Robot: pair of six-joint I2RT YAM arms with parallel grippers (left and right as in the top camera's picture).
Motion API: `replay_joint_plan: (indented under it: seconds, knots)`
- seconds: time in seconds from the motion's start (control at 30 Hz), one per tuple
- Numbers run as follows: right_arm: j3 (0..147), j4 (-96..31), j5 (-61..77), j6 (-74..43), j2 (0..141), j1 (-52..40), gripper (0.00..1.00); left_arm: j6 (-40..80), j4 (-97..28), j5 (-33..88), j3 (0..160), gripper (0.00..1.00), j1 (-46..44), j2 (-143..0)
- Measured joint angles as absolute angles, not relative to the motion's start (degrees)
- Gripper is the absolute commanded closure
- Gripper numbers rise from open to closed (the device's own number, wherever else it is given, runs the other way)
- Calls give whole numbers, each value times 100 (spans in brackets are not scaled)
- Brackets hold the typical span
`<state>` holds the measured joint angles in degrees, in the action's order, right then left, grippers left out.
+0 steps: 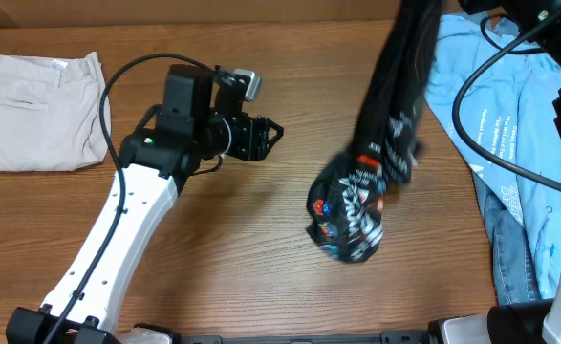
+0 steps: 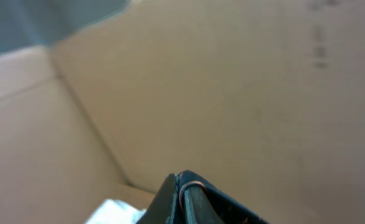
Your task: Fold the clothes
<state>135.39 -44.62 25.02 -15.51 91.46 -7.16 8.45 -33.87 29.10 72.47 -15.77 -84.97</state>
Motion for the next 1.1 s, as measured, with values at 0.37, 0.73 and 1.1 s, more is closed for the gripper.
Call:
replay_joint_plan:
  seconds: [0.37,0.73,1.1]
  knots:
    - [13714,-6469,1170,-1496,8661,-318,96,886,-3479,2912,7247,33,-1455,-8486]
    - [13668,-8114,-1566,-1385,9297,78,96,891,-3817,2801,7247,32,-1726,-8628]
    - [13603,-8165,-1957,-1385,9612,78,96,919,-4202,2762,7247,24,-1804,-9568]
